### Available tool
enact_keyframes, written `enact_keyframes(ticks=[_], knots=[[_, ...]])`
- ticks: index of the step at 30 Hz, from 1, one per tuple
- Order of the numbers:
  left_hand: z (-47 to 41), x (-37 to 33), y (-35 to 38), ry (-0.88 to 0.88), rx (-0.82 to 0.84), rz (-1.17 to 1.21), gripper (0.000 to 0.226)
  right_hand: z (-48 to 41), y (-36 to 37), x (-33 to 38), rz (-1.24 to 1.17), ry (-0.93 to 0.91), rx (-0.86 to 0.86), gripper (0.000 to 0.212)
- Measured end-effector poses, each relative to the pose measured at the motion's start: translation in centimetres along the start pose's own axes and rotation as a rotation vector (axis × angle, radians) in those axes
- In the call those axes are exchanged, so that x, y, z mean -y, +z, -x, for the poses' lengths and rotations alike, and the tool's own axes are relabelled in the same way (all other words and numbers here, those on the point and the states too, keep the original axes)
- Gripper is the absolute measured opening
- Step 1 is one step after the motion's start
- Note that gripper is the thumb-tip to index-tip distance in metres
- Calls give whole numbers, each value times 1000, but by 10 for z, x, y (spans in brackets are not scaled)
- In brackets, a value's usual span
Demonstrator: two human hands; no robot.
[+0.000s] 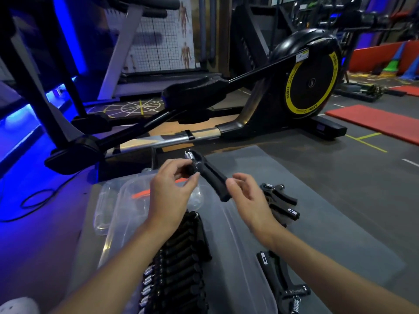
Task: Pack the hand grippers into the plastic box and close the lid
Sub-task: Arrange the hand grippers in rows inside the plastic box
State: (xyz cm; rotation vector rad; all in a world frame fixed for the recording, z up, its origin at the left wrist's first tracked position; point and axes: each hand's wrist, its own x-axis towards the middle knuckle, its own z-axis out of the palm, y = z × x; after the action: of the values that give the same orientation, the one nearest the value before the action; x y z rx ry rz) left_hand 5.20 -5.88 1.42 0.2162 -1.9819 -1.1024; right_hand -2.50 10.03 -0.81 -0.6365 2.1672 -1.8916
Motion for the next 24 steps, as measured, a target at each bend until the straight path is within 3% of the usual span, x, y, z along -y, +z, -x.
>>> enact_keyframes(ticks=[2,5,9,18,24], knots=[[-1,11,-4,-60,-4,20,34,3,5,-4,90,23,70,25],[-2,31,-5,-161,47,46,37,6,13,-17,294,18,214,49],[1,57,4,-241,151,21,32,0,16,-30,475,-23,285,58],[13,99,40,-388,295,-118,38,-1,15,-32,463,-16,288,59],[19,120,43,-385,382,-275,17,-1,14,-32,454,3,304,58]])
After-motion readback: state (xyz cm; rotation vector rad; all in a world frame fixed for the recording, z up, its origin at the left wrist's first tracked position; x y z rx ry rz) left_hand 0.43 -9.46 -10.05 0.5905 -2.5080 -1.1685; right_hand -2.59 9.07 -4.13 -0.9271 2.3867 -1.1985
